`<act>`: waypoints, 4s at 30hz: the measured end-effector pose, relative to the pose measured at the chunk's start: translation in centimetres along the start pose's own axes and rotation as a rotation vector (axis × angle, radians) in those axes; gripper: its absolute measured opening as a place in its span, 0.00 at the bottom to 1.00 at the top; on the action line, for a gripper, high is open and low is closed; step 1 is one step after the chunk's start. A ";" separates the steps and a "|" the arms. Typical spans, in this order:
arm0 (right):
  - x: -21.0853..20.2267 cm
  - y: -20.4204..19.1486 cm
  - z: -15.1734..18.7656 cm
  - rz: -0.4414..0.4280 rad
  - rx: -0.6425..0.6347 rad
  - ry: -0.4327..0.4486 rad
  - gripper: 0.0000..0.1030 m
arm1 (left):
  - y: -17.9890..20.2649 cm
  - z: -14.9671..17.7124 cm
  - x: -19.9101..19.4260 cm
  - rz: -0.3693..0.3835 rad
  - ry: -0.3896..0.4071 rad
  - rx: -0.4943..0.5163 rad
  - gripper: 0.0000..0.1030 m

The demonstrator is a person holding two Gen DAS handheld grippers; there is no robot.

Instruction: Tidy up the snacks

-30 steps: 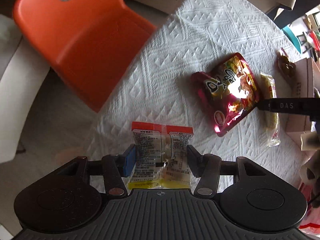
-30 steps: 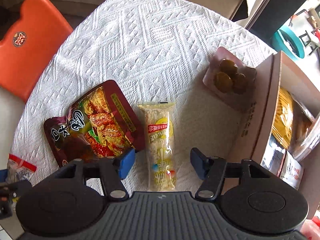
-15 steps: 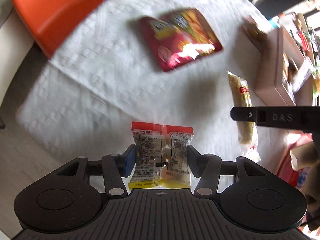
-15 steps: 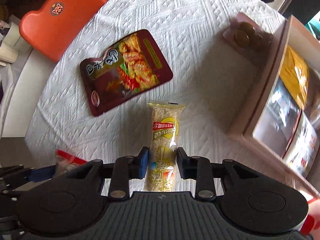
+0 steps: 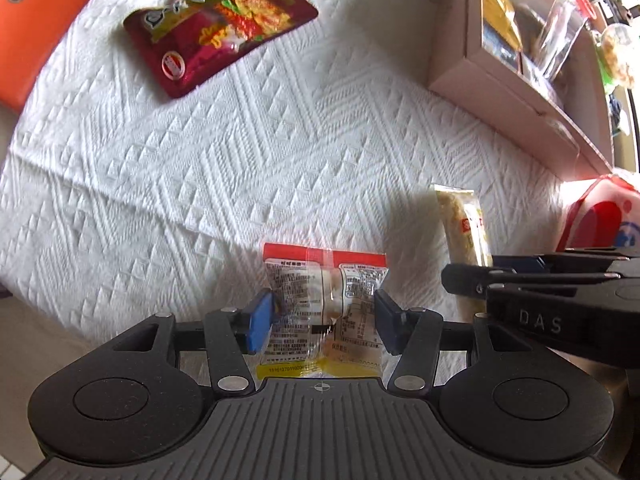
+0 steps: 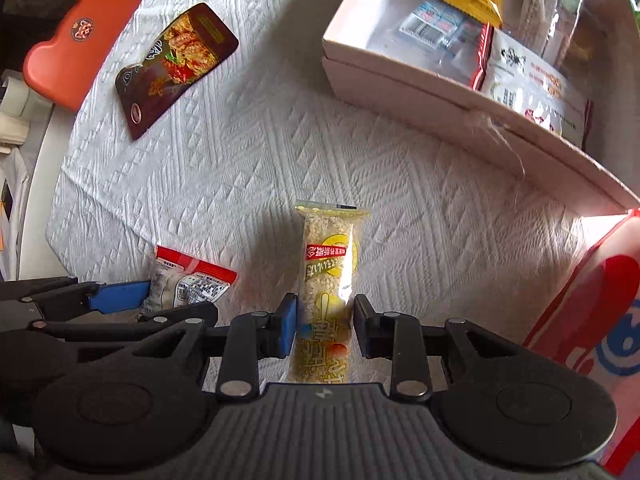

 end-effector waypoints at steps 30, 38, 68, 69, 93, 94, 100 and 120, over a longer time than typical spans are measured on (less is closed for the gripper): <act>3.5 -1.9 2.5 0.062 0.025 -0.135 0.32 | -1.8 -1.2 0.9 -0.073 -0.081 0.102 0.57; 4.2 -3.7 2.5 0.086 0.041 -0.133 0.32 | -1.6 -0.6 1.8 -0.040 -0.081 0.109 0.57; 2.2 -4.4 1.7 0.054 0.032 -0.080 0.29 | -0.3 -0.7 1.1 -0.039 -0.043 0.111 0.57; 1.9 -4.1 1.8 0.051 0.025 -0.079 0.29 | -0.2 -0.6 0.9 -0.041 -0.040 0.107 0.57; 0.5 -3.1 2.6 0.039 -0.026 -0.027 0.28 | 1.3 0.8 1.5 -0.014 0.025 0.073 0.57; 0.7 -3.3 2.6 0.046 -0.025 -0.027 0.28 | 1.2 1.0 1.1 -0.012 0.034 0.073 0.57; -0.8 -3.9 3.2 0.071 0.000 -0.005 0.23 | 1.1 2.1 -2.6 0.012 0.061 0.063 0.57; -4.4 -1.2 2.1 -0.050 -0.180 -0.153 0.34 | 4.7 1.3 -6.1 -0.090 0.062 -0.222 0.56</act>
Point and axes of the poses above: each gripper's, at about its wrist camera, not at the fingertips, and x roughly the way its jaws point, y to its right, z to its underside, the point moved 8 cm from there along x, roughly the way its jaws point, and after that the axes turned 9 degrees about -y, right-handed, at the moved point
